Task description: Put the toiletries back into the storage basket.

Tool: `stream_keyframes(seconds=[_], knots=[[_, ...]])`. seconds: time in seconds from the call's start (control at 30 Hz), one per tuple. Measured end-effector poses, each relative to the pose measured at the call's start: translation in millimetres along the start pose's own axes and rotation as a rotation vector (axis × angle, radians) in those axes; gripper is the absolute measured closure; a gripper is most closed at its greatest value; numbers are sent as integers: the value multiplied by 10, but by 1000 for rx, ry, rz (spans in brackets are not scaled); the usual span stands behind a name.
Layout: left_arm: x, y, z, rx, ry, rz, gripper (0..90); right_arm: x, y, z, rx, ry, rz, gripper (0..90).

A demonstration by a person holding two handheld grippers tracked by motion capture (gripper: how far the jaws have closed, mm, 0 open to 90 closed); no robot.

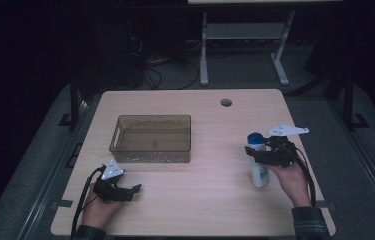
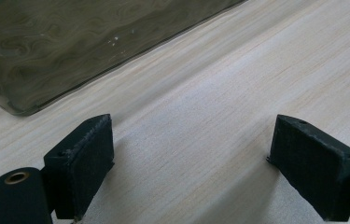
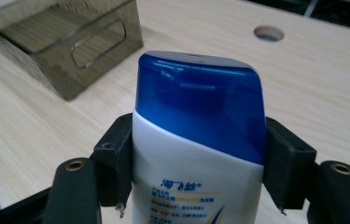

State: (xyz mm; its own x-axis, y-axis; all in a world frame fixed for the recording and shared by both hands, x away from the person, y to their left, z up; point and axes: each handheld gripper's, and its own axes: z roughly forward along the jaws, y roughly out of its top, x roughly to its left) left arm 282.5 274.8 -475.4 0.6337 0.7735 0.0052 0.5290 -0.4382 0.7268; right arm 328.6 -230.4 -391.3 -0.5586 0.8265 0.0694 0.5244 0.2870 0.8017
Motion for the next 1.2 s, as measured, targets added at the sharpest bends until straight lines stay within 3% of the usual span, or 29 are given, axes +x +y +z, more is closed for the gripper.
stream_keyframes(seconds=[0.2, 0.4, 0.8, 1.2], knots=[[0, 0, 0, 0, 0, 0, 126, -19, -8, -63, -58, 13, 14, 354], [0, 0, 0, 0, 0, 0, 126, -21, -5, -82, -81, 23, 18, 354], [2, 1, -2, 3, 0, 2, 126, 33, 118, -161, -154, 59, 17, 354], [3, 2, -2, 2, 0, 2, 126, 92, 342, -176, -169, 64, -14, 354]])
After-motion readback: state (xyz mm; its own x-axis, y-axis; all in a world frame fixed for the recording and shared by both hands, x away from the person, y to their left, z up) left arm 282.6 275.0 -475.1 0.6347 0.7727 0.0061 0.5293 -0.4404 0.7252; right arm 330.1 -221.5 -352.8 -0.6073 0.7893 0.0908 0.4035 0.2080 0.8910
